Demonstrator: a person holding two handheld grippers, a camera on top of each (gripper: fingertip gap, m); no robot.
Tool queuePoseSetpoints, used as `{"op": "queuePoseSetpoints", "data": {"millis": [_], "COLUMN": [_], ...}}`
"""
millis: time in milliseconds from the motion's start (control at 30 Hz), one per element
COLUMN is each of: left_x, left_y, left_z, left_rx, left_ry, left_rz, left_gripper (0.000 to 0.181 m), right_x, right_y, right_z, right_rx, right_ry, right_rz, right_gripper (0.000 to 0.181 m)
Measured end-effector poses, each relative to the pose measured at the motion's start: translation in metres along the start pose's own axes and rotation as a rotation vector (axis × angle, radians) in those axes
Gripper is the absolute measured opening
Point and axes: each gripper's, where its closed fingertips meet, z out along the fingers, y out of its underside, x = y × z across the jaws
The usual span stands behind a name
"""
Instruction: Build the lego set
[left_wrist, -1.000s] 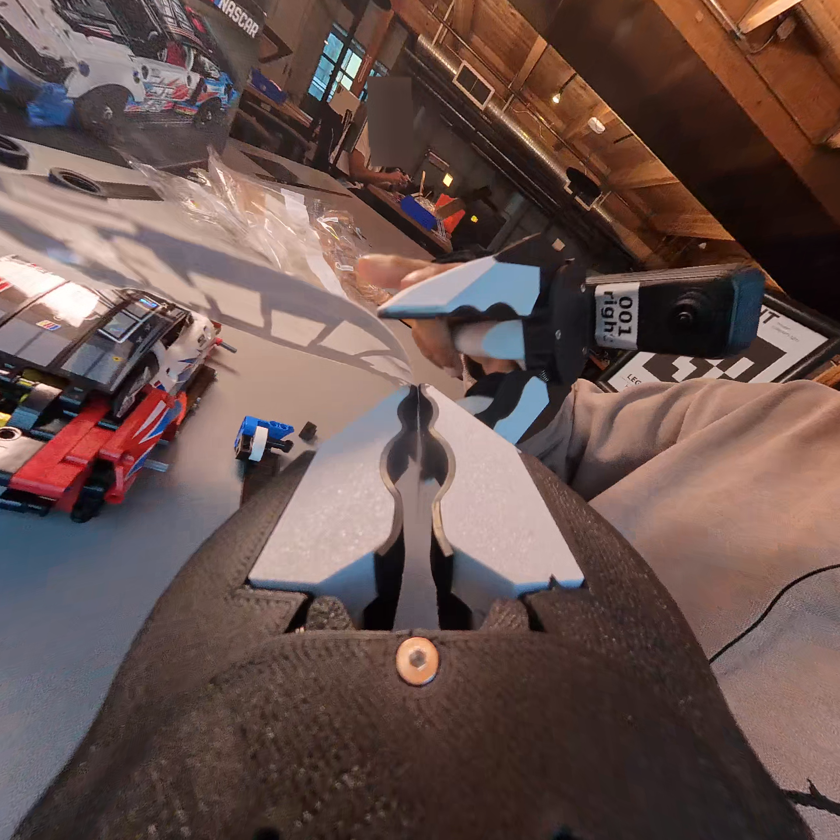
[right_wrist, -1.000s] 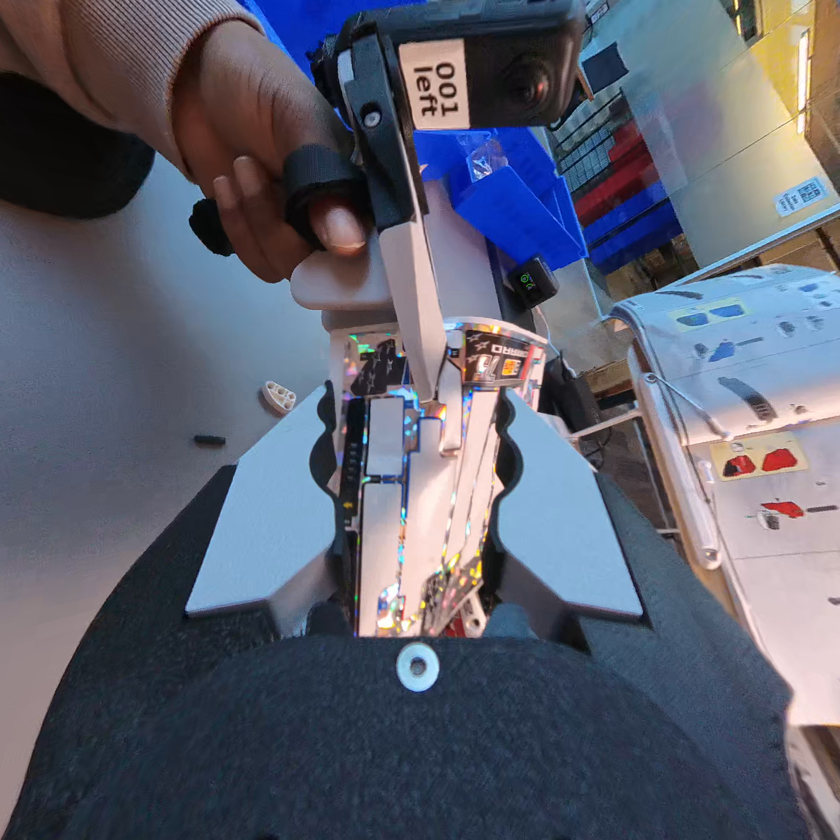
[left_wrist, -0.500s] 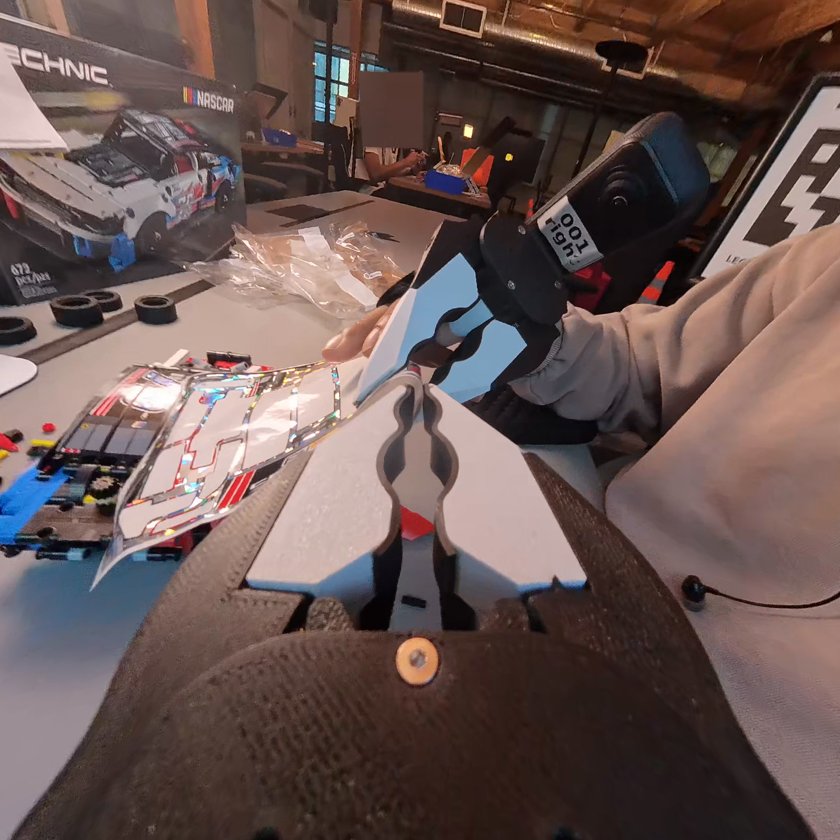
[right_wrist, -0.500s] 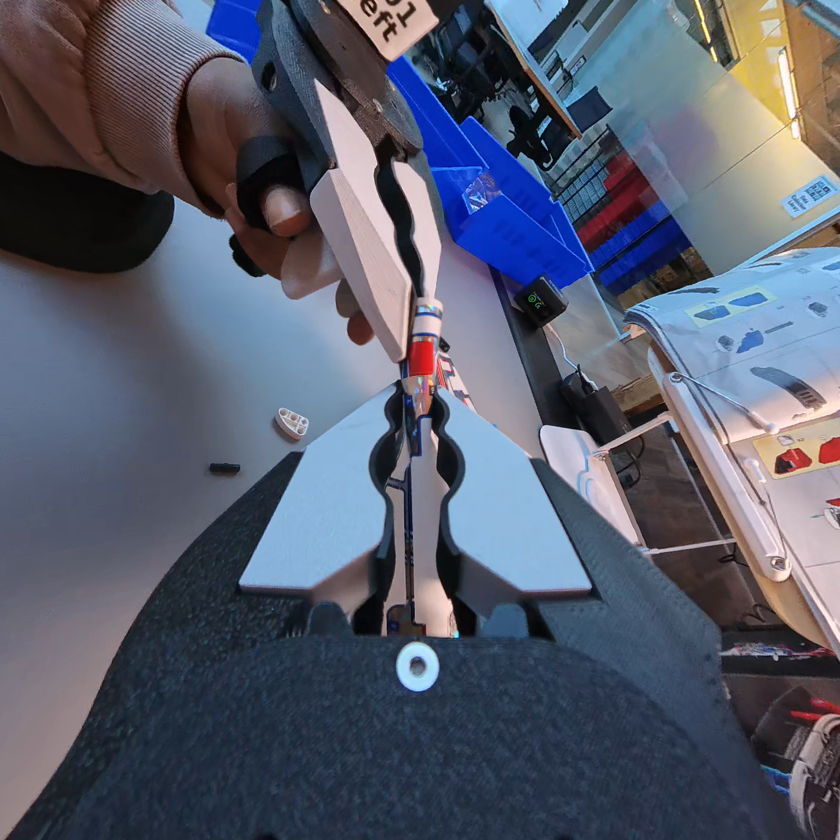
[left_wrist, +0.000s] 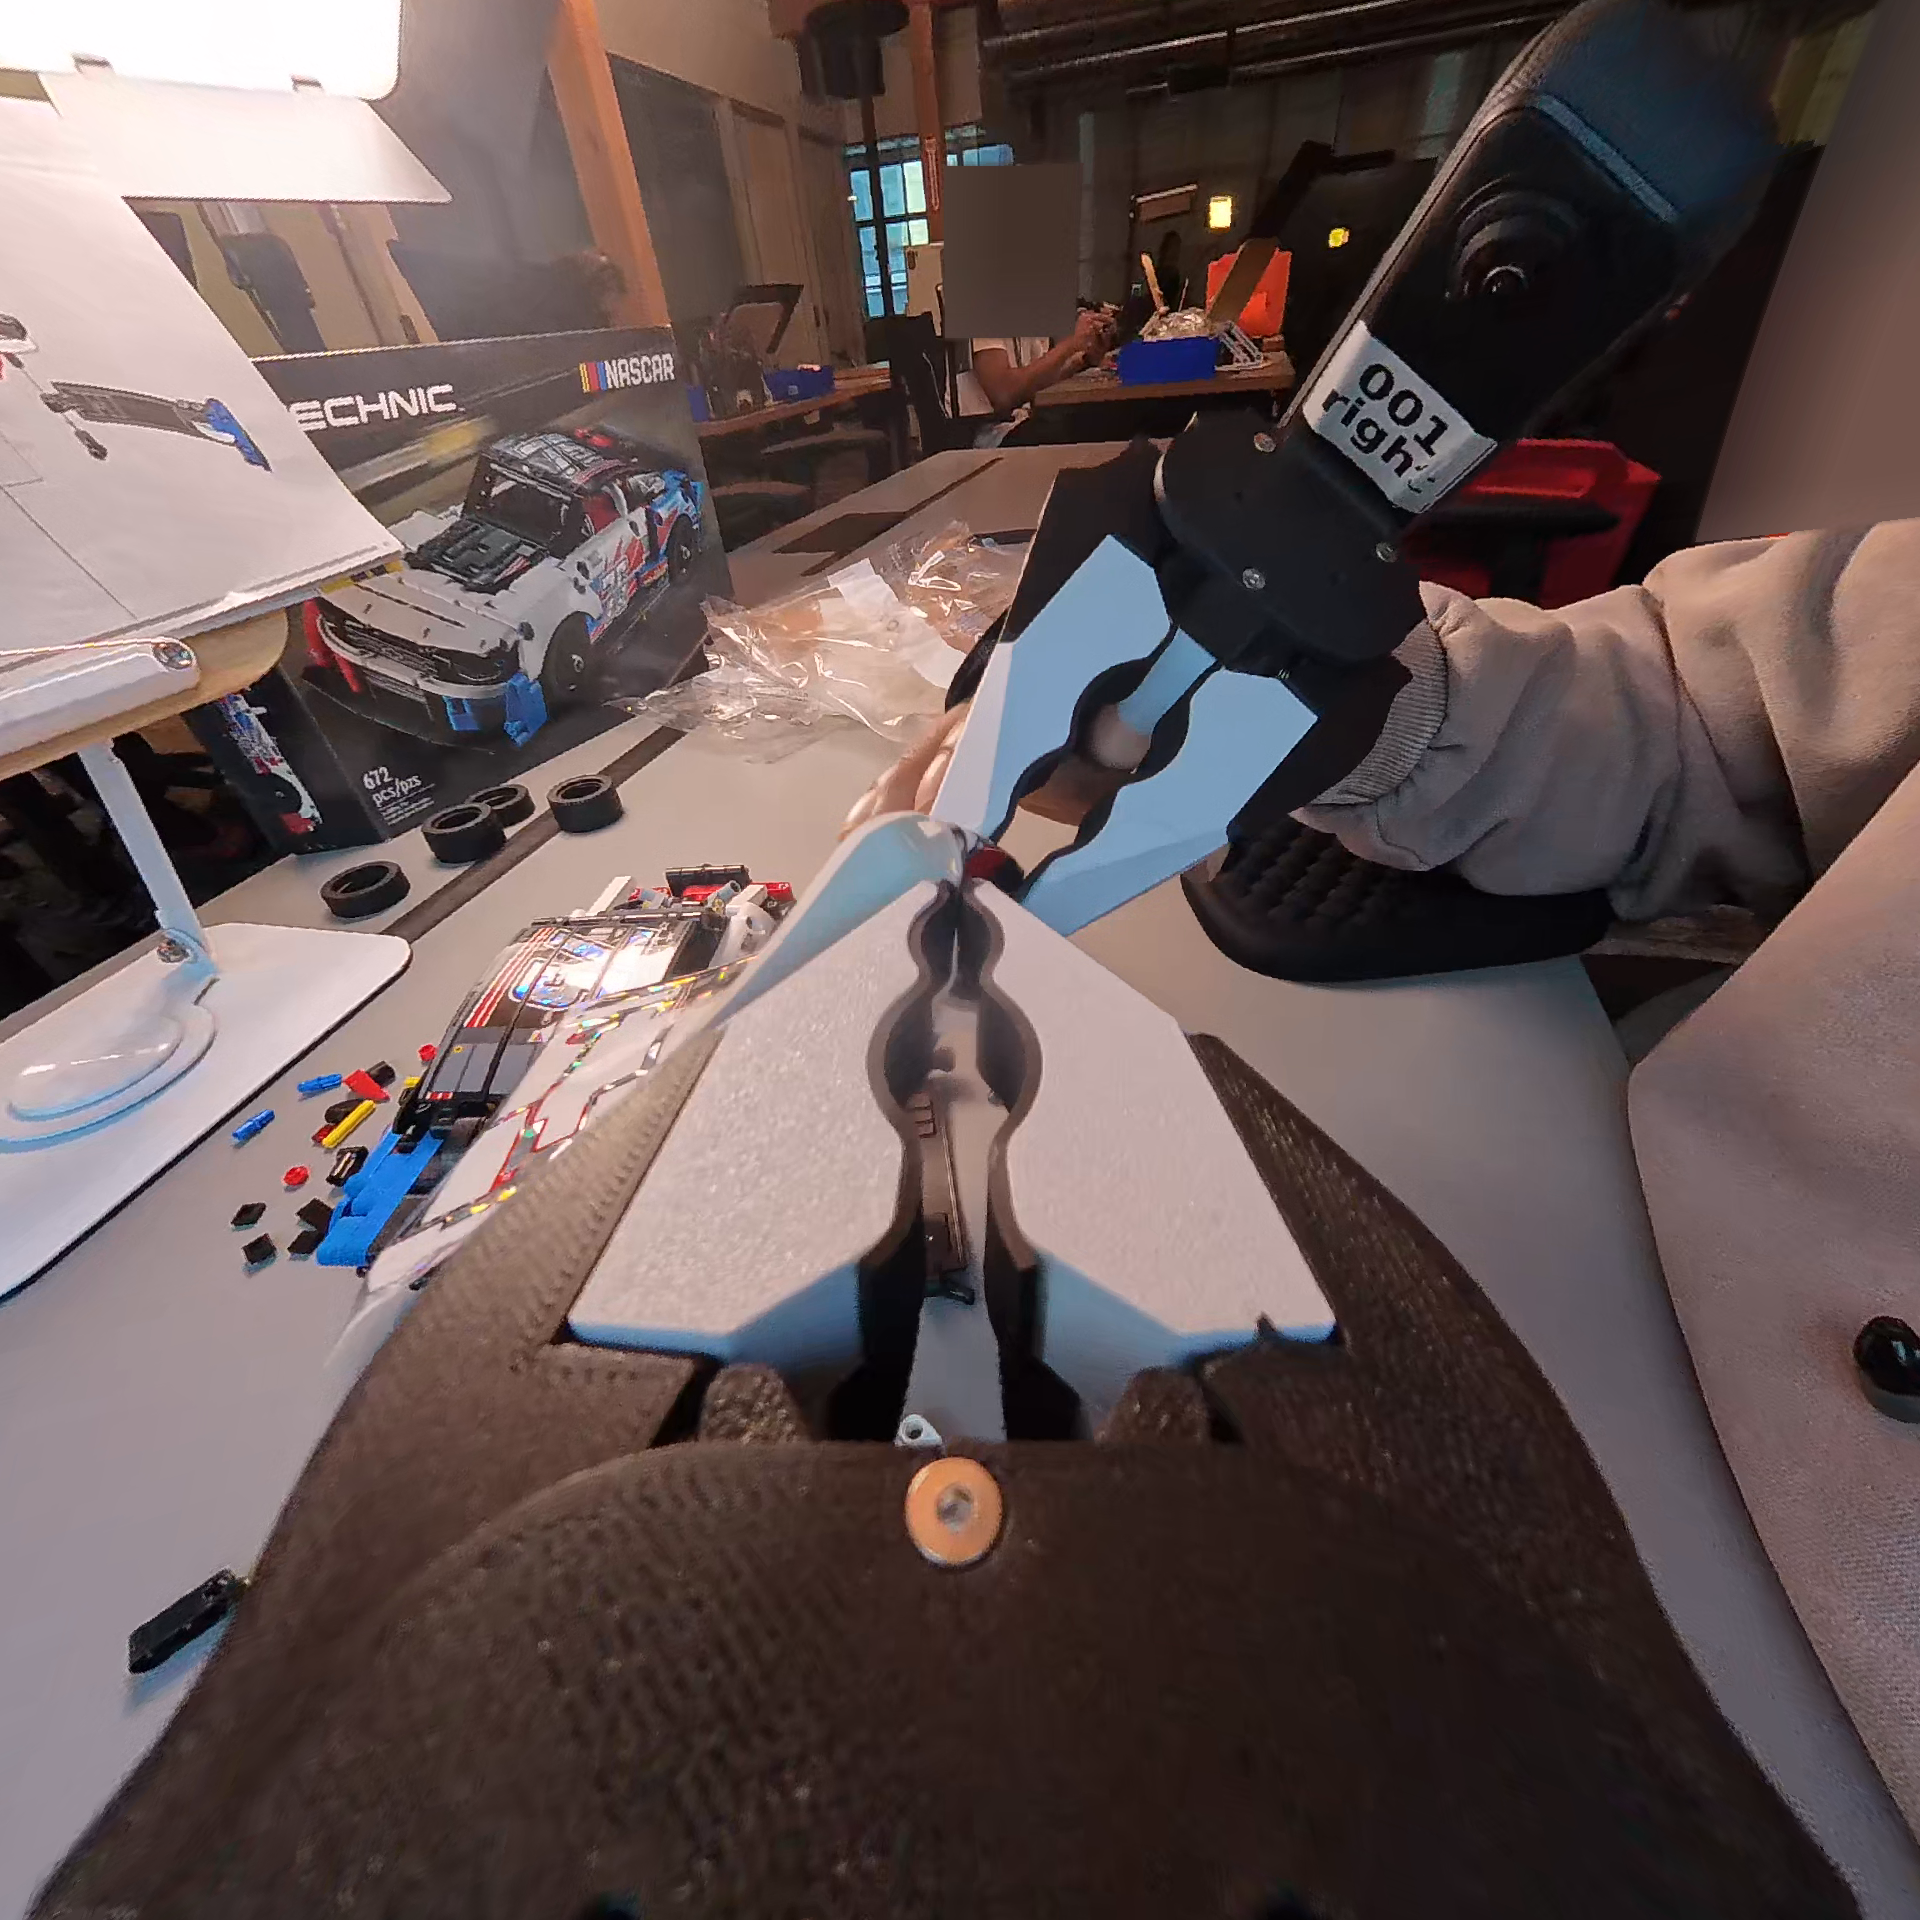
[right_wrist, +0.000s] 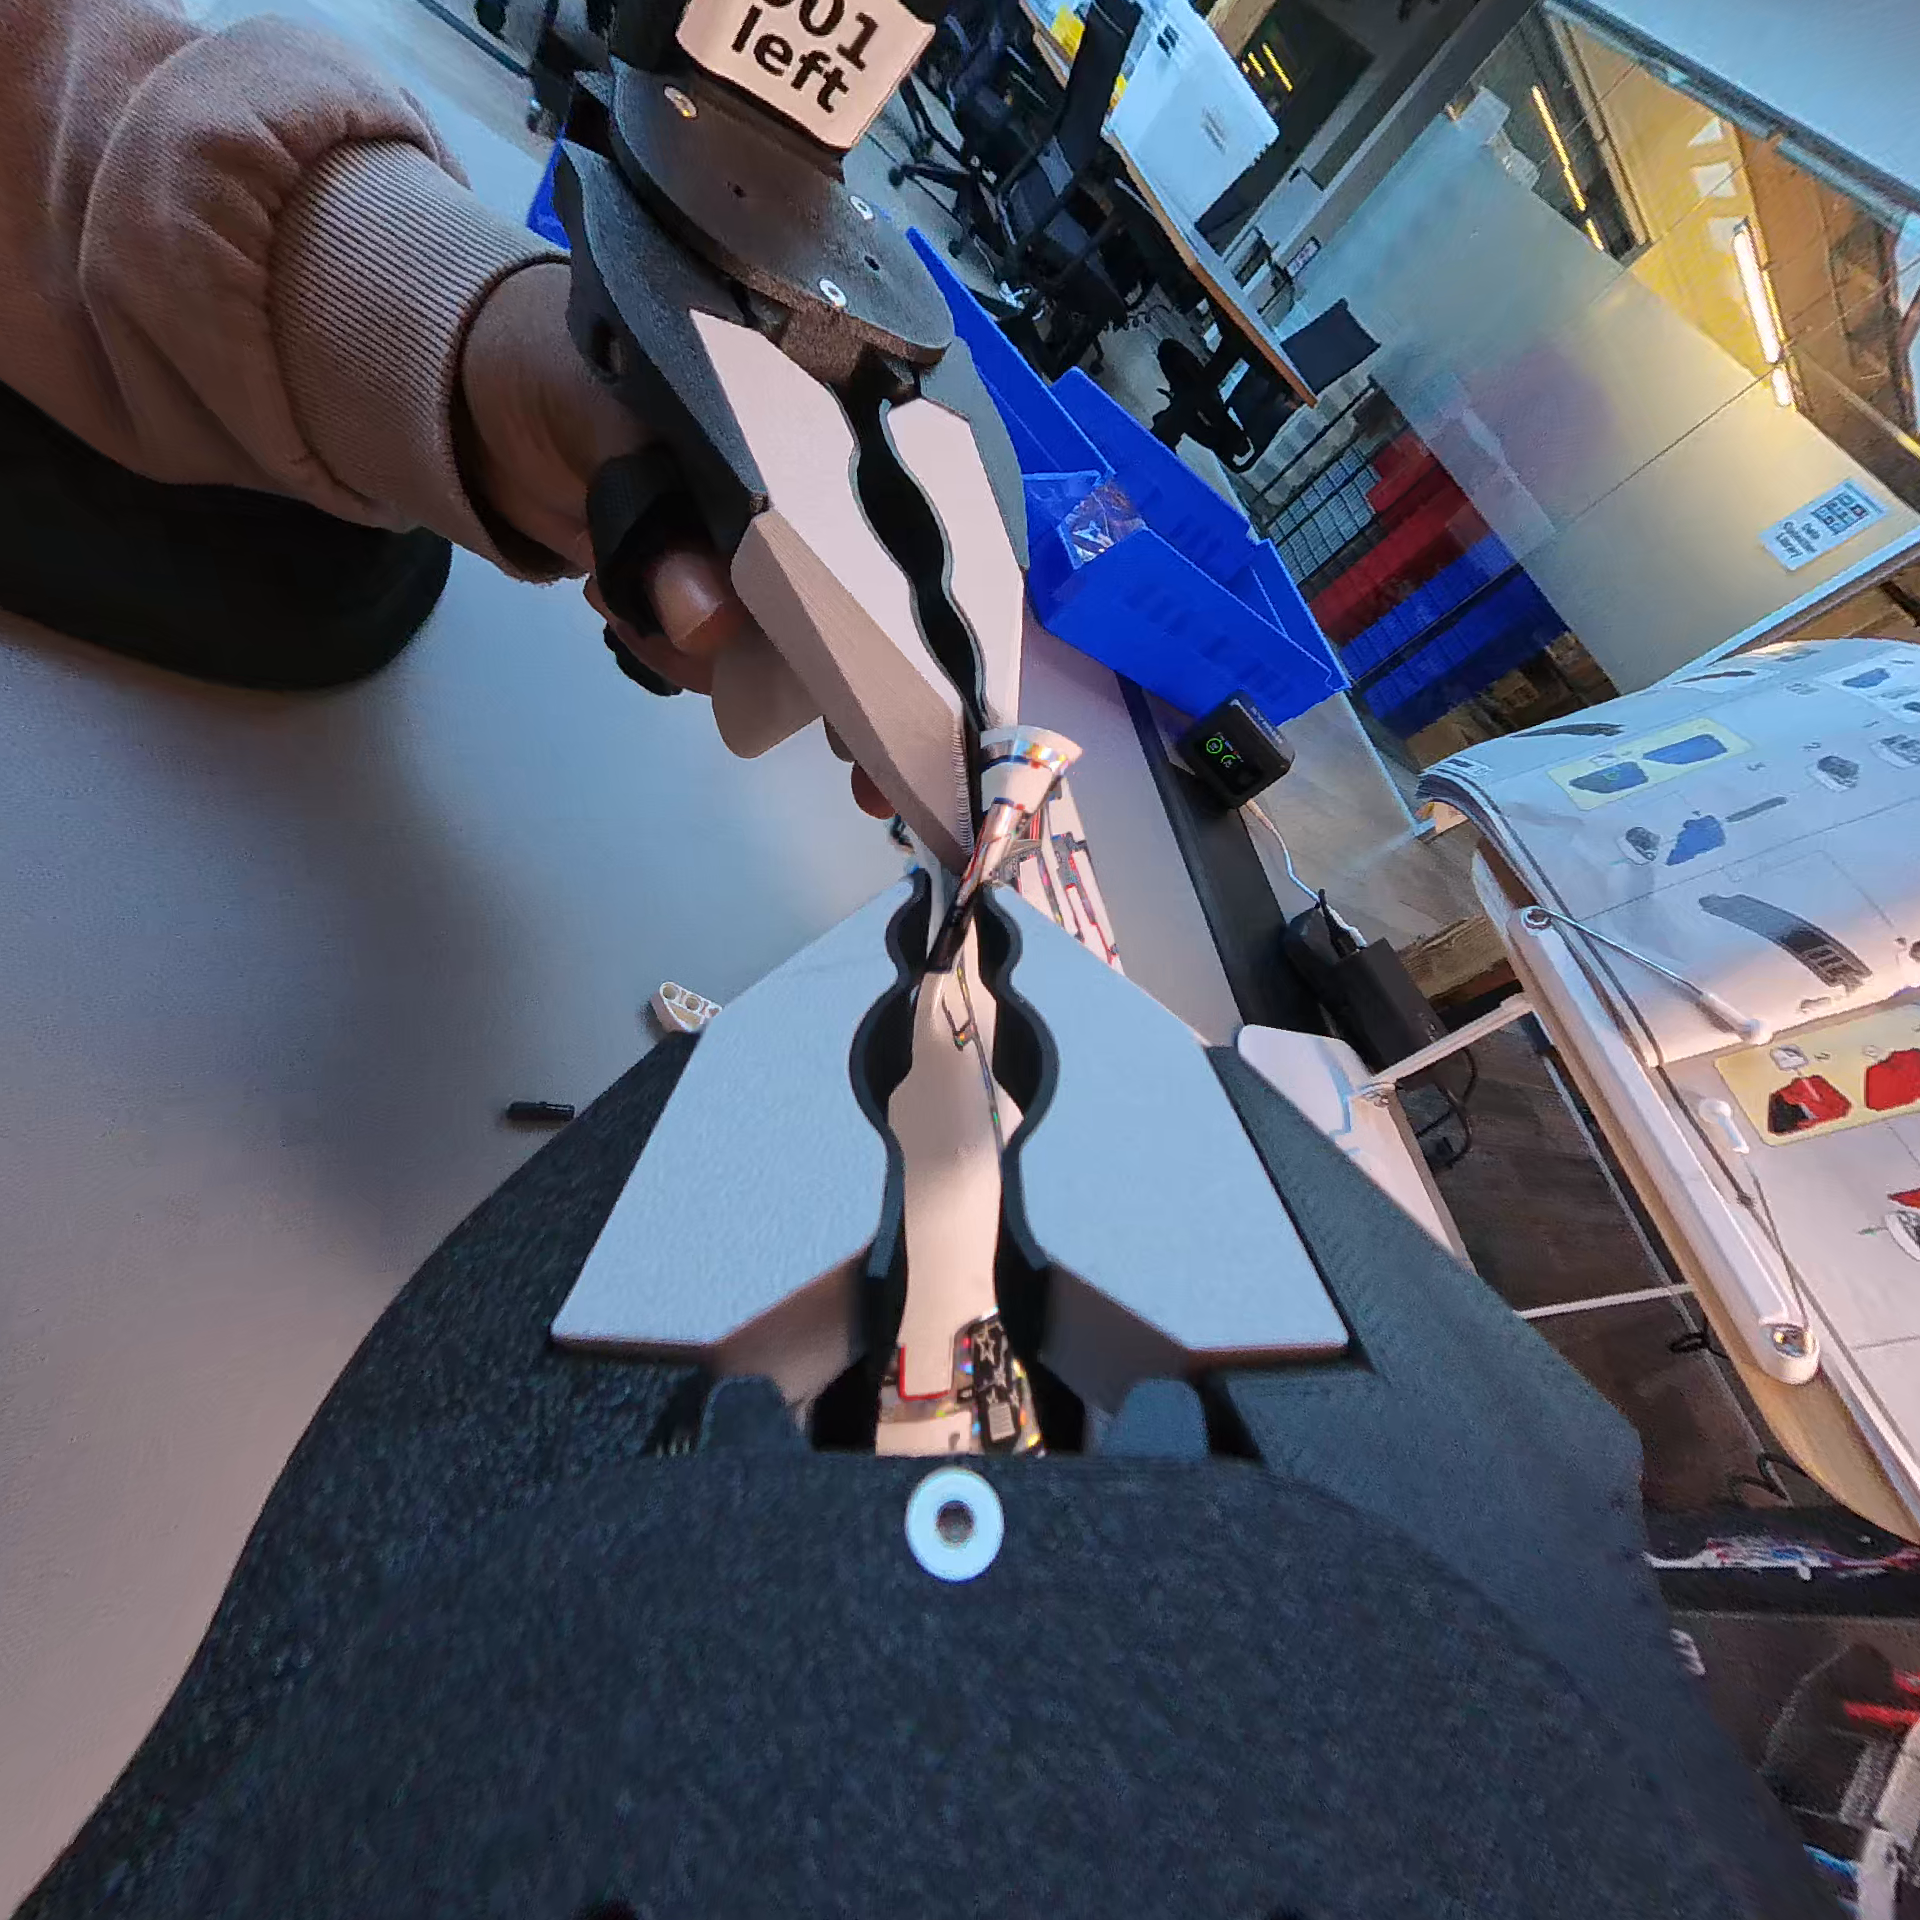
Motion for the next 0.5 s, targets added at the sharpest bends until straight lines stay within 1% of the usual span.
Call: {"op": "queuePoseSetpoints", "data": {"millis": [267, 333, 433, 500], "left_x": [0.002, 0.003, 0.005, 0.007], "left_y": [0.002, 0.003, 0.006, 0.006], "left_z": [0.0, 0.001, 0.002, 0.002], "left_rx": [0.003, -0.001, -0.014, -0.013], "left_ry": [0.024, 0.031, 0.03, 0.027], "left_rz": [-0.031, -0.027, 0.009, 0.034], "left_gripper": [0.0, 0.0, 0.0, 0.0], "right_x": [-0.006, -0.007, -0.006, -0.007], "right_y": [0.004, 0.006, 0.011, 0.011], "right_z": [0.003, 0.003, 0.002, 0.0], "right_rx": [-0.032, -0.041, -0.058, -0.051], "right_ry": [-0.038, -0.047, -0.059, -0.084], "right_rz": [0.028, 0.038, 0.055, 0.086], "right_gripper": [0.008, 0.007, 0.0, 0.0]}}
